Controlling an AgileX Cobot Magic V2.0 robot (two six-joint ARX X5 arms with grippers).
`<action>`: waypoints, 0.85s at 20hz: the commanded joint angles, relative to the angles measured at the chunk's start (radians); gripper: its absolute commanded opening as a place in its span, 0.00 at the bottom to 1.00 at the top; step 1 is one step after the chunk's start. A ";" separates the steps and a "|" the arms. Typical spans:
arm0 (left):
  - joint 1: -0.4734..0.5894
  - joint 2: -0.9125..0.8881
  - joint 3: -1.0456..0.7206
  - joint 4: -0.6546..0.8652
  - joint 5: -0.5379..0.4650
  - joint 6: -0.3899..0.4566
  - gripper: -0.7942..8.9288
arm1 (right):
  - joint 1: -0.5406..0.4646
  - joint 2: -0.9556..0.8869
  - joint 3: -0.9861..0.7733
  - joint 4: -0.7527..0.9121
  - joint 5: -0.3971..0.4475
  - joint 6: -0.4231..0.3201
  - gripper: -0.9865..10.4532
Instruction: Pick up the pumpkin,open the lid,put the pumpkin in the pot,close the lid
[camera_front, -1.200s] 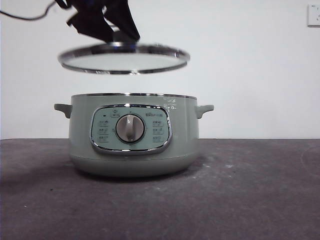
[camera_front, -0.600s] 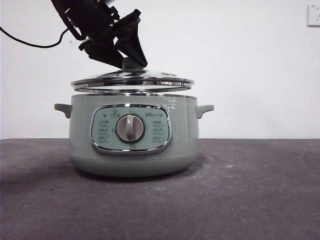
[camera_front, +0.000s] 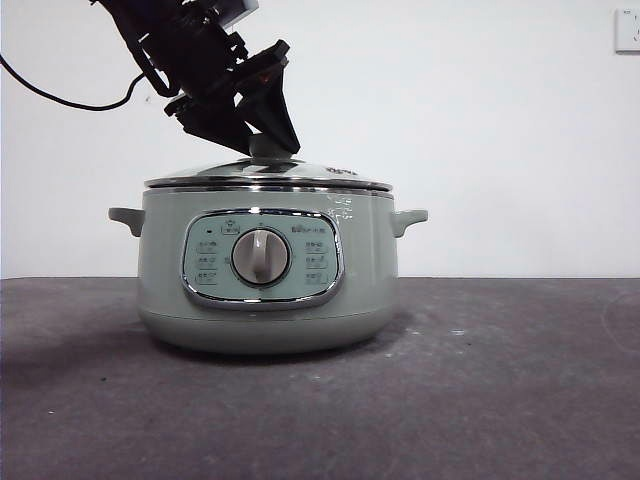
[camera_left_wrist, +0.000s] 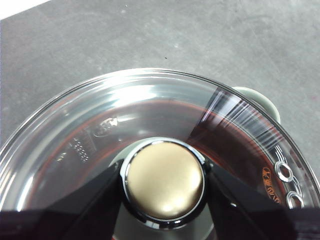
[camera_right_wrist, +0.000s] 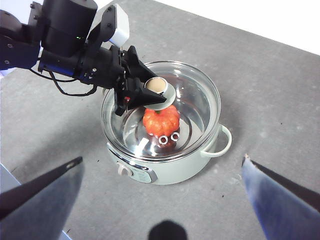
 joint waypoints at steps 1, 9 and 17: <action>-0.006 0.003 0.017 0.013 0.008 -0.003 0.07 | 0.001 -0.001 -0.002 0.007 0.001 -0.008 0.64; -0.006 0.003 0.017 -0.036 -0.018 -0.006 0.17 | 0.002 -0.001 -0.002 0.006 0.000 -0.008 0.64; -0.006 -0.010 0.017 -0.045 -0.017 -0.007 0.61 | 0.002 -0.001 -0.002 -0.067 -0.002 -0.008 0.64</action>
